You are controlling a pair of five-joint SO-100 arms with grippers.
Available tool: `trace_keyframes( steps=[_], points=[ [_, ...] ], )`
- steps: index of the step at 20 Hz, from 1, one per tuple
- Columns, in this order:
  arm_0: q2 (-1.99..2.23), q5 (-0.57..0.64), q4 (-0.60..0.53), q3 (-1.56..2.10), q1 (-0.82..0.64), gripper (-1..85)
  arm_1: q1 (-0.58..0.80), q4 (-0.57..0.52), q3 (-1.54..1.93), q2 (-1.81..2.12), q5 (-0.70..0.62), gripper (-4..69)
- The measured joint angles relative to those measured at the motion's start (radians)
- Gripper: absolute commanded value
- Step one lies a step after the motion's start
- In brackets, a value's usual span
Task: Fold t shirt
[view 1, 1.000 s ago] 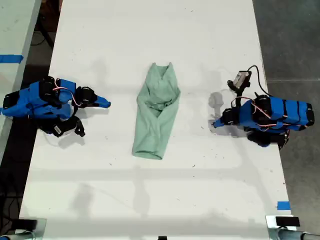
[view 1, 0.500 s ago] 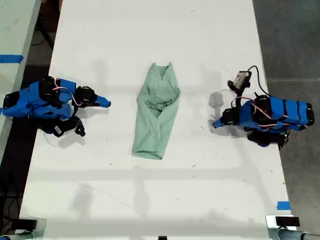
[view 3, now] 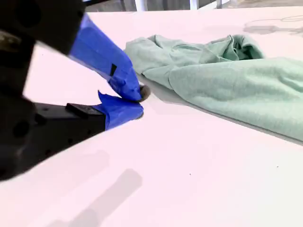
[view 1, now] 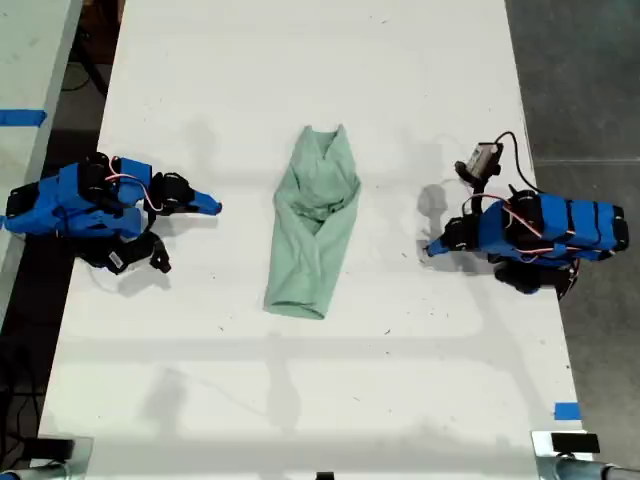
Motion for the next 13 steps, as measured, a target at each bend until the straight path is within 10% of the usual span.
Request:
trace_keyframes(
  steps=[13],
  points=[
    [0.000,0.000,-0.005,0.002,0.000,-0.1,-0.008,0.000,0.000,0.000,0.012,-0.2]
  ],
)
